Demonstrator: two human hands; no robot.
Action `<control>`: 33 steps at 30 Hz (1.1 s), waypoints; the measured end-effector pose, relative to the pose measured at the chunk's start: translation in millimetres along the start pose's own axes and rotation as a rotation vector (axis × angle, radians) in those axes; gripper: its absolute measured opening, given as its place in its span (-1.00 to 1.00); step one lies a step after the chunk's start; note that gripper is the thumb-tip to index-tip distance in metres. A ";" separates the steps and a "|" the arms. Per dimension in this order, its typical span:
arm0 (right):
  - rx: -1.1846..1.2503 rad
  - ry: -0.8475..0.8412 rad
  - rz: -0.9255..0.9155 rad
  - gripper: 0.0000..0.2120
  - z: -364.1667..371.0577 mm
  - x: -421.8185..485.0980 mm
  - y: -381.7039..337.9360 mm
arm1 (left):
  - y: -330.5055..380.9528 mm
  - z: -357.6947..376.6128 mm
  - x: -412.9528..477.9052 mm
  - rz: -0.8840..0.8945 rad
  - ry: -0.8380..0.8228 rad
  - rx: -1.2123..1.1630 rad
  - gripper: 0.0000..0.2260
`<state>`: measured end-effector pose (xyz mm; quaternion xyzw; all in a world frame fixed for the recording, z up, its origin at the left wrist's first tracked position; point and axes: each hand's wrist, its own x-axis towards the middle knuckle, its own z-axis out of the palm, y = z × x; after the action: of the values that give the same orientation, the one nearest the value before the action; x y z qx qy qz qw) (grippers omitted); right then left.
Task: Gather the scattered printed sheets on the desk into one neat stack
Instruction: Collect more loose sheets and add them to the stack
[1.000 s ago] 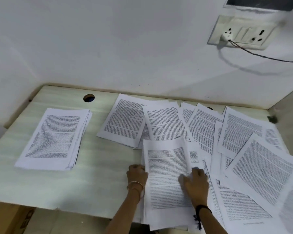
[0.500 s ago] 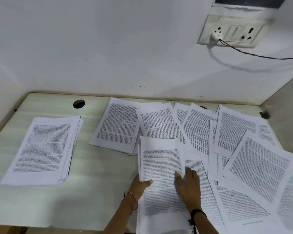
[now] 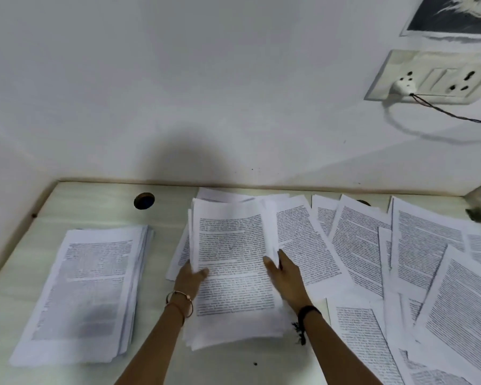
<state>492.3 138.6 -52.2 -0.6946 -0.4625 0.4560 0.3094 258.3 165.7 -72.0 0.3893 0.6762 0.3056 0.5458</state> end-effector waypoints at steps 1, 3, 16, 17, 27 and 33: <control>-0.065 0.031 -0.047 -0.74 0.5 10.8 -3.6 | 2.0 -4.4 14.5 -0.007 0.029 0.030 -0.50; -0.155 0.191 -0.115 -0.76 -8.5 27.9 -1.7 | 5.5 -11.1 40.0 -0.027 0.070 0.074 -0.61; -0.600 0.283 0.243 -0.35 -14.8 58.9 40.6 | 14.0 -14.5 101.8 0.033 0.056 0.382 -0.60; -0.629 0.301 0.199 -0.40 -8.5 58.8 39.3 | 16.7 -10.5 98.5 0.027 0.019 0.363 -0.60; -0.724 0.349 0.375 -0.18 -27.2 59.3 36.6 | 21.0 -7.1 79.8 -0.029 -0.124 -0.183 -0.53; -0.792 0.233 0.223 -0.28 -6.0 55.3 28.5 | 40.7 -62.0 92.2 -0.052 -0.265 -0.499 -0.33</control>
<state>516.7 178.8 -93.3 -0.8524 -0.4858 0.1926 0.0177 196.3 266.4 -70.5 0.2620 0.5125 0.3948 0.7161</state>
